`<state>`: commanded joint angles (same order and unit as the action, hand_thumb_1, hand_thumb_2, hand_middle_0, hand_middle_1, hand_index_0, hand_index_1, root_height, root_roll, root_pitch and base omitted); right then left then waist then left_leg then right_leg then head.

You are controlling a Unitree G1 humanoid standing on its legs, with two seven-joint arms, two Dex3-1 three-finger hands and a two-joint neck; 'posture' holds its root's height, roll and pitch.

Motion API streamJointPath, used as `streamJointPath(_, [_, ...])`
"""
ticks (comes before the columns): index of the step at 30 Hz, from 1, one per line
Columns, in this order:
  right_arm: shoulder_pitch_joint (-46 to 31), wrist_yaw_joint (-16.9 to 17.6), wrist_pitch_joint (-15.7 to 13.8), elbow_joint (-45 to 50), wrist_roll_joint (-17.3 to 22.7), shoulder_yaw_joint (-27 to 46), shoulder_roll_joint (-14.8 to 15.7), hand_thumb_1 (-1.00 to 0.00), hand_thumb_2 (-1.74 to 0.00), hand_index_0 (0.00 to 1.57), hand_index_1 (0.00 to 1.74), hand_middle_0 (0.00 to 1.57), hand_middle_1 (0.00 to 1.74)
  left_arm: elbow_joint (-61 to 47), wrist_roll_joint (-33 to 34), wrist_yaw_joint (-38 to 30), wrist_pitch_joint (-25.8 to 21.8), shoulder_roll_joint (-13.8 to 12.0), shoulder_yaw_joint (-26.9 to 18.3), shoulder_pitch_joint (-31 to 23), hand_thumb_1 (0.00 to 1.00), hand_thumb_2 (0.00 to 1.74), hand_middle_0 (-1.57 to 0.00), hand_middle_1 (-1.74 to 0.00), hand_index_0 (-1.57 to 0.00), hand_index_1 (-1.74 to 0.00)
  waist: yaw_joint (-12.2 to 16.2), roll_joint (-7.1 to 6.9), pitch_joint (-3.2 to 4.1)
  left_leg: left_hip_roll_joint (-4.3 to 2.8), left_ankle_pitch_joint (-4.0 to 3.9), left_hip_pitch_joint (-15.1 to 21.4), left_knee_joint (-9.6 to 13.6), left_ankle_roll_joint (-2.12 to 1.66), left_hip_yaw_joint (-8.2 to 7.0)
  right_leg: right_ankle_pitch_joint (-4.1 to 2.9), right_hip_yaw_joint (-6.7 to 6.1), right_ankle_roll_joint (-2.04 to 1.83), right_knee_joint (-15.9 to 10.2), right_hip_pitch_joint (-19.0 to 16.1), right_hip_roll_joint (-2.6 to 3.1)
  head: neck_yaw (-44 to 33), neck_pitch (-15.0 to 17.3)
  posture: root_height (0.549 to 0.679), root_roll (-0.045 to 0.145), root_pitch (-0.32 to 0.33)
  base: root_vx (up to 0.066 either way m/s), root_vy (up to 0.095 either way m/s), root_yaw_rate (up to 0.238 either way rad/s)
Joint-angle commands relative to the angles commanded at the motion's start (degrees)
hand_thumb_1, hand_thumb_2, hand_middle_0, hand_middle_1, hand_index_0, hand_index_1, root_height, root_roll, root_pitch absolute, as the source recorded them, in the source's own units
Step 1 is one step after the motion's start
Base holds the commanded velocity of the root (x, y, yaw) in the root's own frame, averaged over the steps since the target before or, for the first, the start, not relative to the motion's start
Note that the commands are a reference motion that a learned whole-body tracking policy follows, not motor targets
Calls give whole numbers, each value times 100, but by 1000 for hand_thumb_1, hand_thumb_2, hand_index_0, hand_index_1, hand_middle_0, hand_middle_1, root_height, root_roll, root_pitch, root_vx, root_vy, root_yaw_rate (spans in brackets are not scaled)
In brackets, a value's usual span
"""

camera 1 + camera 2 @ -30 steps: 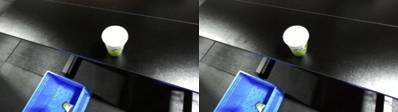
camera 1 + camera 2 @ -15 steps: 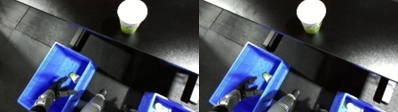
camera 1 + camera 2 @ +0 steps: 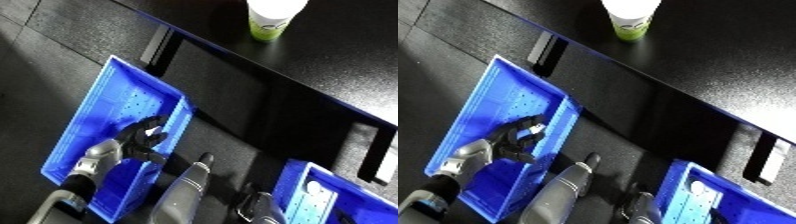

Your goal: Pick up the object and place it into the box

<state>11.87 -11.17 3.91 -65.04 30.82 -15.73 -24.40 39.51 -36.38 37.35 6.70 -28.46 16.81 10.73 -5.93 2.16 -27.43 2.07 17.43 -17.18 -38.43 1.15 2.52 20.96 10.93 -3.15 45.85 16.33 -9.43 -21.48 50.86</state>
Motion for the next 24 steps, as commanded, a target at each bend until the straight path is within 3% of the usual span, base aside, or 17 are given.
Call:
streamJointPath(1, [-22, -11, 4, 54, 28, 2, -57, 0, 0, 0, 0, 0, 0, -673, -149, 525, 365, -281, 236, 46, 0, 0, 0, 0, 0, 0, 6, 30, -15, 18, 10, 8, 6, 5, 11, -16, 0, -26, 3, 5, -12, 95, -119, 635, 34, -92, -8, 17, 16])
streamJointPath(2, [-22, -11, 4, 54, 28, 2, -57, 0, 0, 0, 0, 0, 0, -673, -149, 525, 365, -281, 236, 46, 0, 0, 0, 0, 0, 0, 6, 30, -15, 18, 10, 8, 6, 5, 11, -16, 0, -26, 3, 5, -12, 95, -119, 635, 34, -92, -8, 17, 16])
streamJointPath(3, [-37, -22, 6, 93, 68, -14, -108, 0, 0, 0, 0, 0, 0, -1418, -381, 950, 755, -573, 451, 135, 0, 0, 0, 0, 0, 0, 8, 54, -24, 37, 23, 16, 3, 9, 25, -33, 3, -54, 2, -3, -28, 205, -210, 636, 33, -93, 3, 9, 29])
streamJointPath(4, [-37, -22, 6, 93, 68, -14, -108, 0, 0, 0, 0, 0, 0, -1418, -381, 950, 755, -573, 451, 135, 0, 0, 0, 0, 0, 0, 8, 54, -24, 37, 23, 16, 3, 9, 25, -33, 3, -54, 2, -3, -28, 205, -210, 636, 33, -93, 3, 9, 29])
streamJointPath(6, [-58, -34, 9, 125, 166, -46, -169, 0, 0, 0, 0, 0, 0, -2612, -1034, 1310, 1251, -932, 673, 275, 0, 0, 0, 0, 0, 0, -8, 78, -29, 67, 46, 17, -13, 13, 49, -58, 16, -88, 6, -15, -57, 458, -396, 636, 33, -94, 9, -2, 55])
streamJointPath(7, [-58, -34, 9, 125, 166, -46, -169, 0, 0, 0, 0, 0, 0, -2612, -1034, 1310, 1251, -932, 673, 275, 0, 0, 0, 0, 0, 0, -8, 78, -29, 67, 46, 17, -13, 13, 49, -58, 16, -88, 6, -15, -57, 458, -396, 636, 33, -94, 12, -7, 69])
streamJointPath(8, [-78, -30, 11, 129, 249, -66, -184, 0, 0, 0, 0, 0, 0, -3353, -1649, 1391, 1471, -1086, 728, 362, 0, 0, 0, 0, 0, 0, -31, 85, -25, 87, 66, 12, -34, 15, 64, -71, 30, -103, 18, -17, -81, 668, -553, 636, 33, -94, 22, -20, 85])
streamJointPath(11, [-104, -26, -3, 85, 376, -84, -165, 0, 0, 0, 0, 0, 0, -4147, -2480, 1372, 1643, -1143, 695, 467, 0, 0, 0, 0, 0, 0, -79, 74, -8, 117, 98, 2, -65, 16, 85, -86, 51, -108, 30, -20, -105, 933, -679, 636, 33, -94, 24, -29, 81])
streamJointPath(14, [-114, -37, -25, 30, 461, -82, -132, 0, 0, 0, 0, 0, 0, -4446, -2981, 1329, 1647, -1045, 622, 500, 0, 0, 0, 0, 0, 0, -113, 52, 11, 139, 101, -7, -63, 7, 105, -93, 64, -101, 28, -18, -109, 1050, -741, 637, 33, -92, 19, -36, 68])
streamJointPath(15, [-129, -48, -61, -31, 551, -57, -85, 0, 0, 0, 0, 0, 0, -4657, -3602, 1259, 1614, -859, 490, 504, 0, 0, 0, 0, 0, 0, -145, 23, 29, 157, 99, -10, -48, -6, 123, -95, 71, -89, 25, -12, -107, 1149, -850, 637, 33, -90, 17, -37, 55])
streamJointPath(18, [-163, -77, -133, -115, 619, 8, 7, 0, 0, 0, 0, 0, 0, -4812, -4509, 1026, 1478, -514, 222, 501, 0, 0, 0, 0, 0, 0, -180, -33, 39, 176, 100, -24, -43, -14, 135, -97, 66, -68, 41, 25, -97, 1229, -946, 636, 32, -87, 7, -34, 37])
streamJointPath(21, [-193, -125, -196, -175, 622, 62, 90, 0, 0, 0, 0, 0, 0, -4841, -5110, 525, 1044, -162, -116, 521, 0, 0, 0, 0, 0, 0, -214, -92, 45, 184, 97, -43, -40, -20, 140, -89, 64, -43, 71, 72, -80, 1287, -964, 636, 31, -85, -2, -34, 3])
streamJointPath(24, [-230, -186, -240, -205, 621, 116, 159, 0, 0, 0, 0, 0, 0, -4847, -5300, -22, 414, 128, -542, 536, 0, 0, 0, 0, 0, 0, -244, -138, 51, 179, 93, -45, -33, -32, 149, -67, 70, -17, 108, 103, -69, 1326, -982, 635, 31, -84, 5, -25, -7])
